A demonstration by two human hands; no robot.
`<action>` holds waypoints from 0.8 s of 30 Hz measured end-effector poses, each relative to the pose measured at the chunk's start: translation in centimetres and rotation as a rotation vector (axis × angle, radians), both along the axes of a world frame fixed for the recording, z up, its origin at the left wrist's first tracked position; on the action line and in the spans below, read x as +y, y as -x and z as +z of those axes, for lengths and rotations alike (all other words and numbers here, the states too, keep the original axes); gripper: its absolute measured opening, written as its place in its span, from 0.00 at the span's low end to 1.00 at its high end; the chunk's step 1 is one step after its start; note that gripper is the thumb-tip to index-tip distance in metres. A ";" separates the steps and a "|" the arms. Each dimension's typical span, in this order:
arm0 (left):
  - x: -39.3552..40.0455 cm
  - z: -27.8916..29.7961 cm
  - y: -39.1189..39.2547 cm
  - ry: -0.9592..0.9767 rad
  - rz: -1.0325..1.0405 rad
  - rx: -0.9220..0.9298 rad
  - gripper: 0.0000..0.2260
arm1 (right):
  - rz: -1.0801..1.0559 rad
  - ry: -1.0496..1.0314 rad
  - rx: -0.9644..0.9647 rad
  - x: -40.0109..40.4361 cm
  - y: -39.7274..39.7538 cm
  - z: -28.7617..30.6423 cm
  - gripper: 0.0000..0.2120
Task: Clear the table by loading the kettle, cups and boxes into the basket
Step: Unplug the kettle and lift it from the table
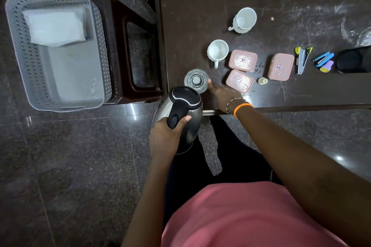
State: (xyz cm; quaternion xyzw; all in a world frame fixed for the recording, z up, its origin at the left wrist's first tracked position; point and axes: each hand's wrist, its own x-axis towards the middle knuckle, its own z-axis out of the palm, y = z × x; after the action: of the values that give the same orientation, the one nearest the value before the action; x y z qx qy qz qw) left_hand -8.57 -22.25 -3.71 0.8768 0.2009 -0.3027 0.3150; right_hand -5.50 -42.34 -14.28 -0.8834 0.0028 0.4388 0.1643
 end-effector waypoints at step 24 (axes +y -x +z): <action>0.0 -0.1 -0.6 -0.029 -0.074 0.005 0.24 | 0.034 0.036 0.014 0.1 -0.2 0.2 0.36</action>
State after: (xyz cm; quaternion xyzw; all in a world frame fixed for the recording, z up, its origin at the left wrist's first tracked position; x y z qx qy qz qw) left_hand -7.94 -22.22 -3.76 0.8874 0.1733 -0.3132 0.2905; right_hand -5.33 -42.22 -14.11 -0.8832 -0.0030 0.4474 0.1409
